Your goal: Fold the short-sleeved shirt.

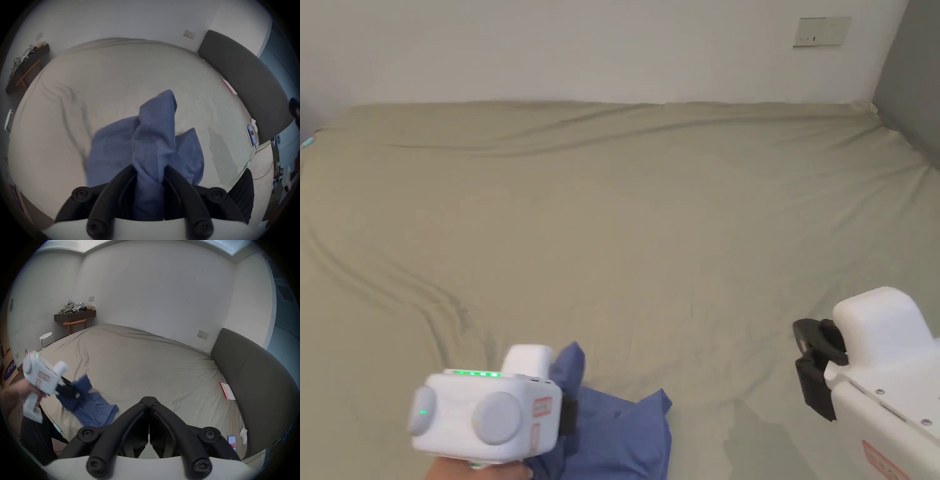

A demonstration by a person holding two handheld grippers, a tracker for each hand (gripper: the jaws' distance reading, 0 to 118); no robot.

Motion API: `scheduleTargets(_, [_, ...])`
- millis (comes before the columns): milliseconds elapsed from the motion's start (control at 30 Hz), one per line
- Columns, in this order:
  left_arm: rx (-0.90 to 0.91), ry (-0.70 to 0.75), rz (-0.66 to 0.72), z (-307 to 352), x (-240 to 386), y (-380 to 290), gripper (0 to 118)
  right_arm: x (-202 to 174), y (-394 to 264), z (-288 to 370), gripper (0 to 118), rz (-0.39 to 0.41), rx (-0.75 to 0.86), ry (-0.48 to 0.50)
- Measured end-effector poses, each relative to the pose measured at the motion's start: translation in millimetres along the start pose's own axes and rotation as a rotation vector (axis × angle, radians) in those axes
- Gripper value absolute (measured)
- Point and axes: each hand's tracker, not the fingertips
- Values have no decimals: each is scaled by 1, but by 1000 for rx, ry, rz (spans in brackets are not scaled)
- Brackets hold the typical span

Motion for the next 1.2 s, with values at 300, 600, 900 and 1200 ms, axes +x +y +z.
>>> scheduleTargets(300, [-47,52,48,-50,44,-28,12,16,-8,-1,2,-32,-13,-29])
scheduleTargets(600, [96,-415,262,-16,18,-19,114,16,-9,-4,2,-50,-20,-18])
scheduleTargets(900, [207,29,-148,-20,17,-51,0,15,-6,0,2,-36,-15,-27])
scheduleTargets(1200, [162,128,-295,-71,91,-77,0,14,-12,-3,2,-30,-45,-26])
